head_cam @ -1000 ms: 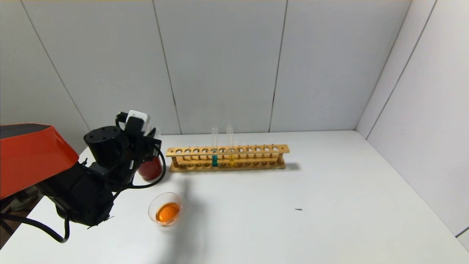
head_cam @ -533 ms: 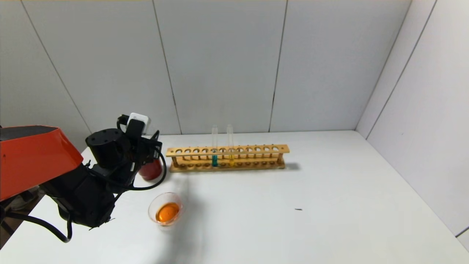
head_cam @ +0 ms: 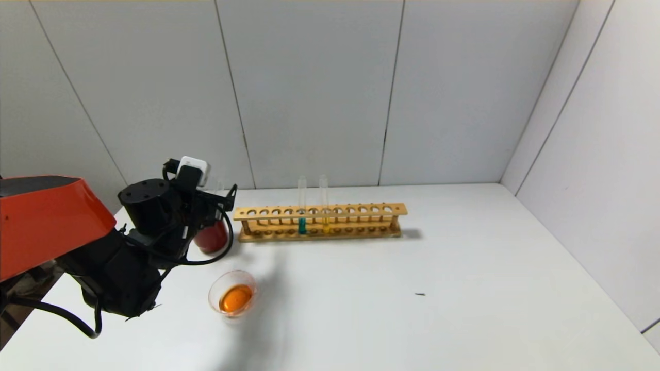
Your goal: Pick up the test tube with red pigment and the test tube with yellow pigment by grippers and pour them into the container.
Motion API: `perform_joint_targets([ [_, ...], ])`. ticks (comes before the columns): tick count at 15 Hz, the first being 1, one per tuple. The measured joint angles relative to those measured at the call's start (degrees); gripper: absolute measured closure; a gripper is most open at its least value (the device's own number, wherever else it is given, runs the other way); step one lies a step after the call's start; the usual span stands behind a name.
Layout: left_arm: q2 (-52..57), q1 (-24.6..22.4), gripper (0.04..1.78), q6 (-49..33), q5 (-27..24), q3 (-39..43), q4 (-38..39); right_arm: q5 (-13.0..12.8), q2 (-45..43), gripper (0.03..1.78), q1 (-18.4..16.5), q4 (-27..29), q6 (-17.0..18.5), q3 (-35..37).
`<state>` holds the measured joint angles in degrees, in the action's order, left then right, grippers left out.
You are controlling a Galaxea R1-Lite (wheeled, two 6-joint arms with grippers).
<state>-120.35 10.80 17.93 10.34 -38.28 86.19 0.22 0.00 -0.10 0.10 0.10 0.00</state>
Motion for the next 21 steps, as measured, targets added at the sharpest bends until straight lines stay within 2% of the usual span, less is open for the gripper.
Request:
perform_joint_targets([
  [4, 4.7, -0.7, 0.07, 3.7, -1.0, -2.2, -3.4, 0.0, 0.0, 0.06, 0.0, 0.0, 0.0, 0.0],
  [8, 18.2, -0.8, 0.07, 7.5, -0.7, -2.9, -12.7, 0.0, 0.0, 0.06, 0.0, 0.0, 0.0, 0.0],
  [12, 40.7, -0.9, 0.07, 7.9, 3.5, -1.8, -32.3, 0.0, 0.0, 0.06, 0.0, 0.0, 0.0, 0.0],
  [17, 71.0, -2.3, 0.07, 0.8, 8.0, 4.2, -61.1, 0.0, 0.0, 0.06, 0.0, 0.0, 0.0, 0.0],
  [19, 81.4, -4.7, 0.07, -1.3, 8.3, 10.1, -67.0, 0.0, 0.0, 0.06, 0.0, 0.0, 0.0, 0.0],
  [21, 90.2, -6.8, 0.07, -2.9, 8.4, 16.4, -69.2, 0.0, 0.0, 0.06, 0.0, 0.0, 0.0, 0.0],
])
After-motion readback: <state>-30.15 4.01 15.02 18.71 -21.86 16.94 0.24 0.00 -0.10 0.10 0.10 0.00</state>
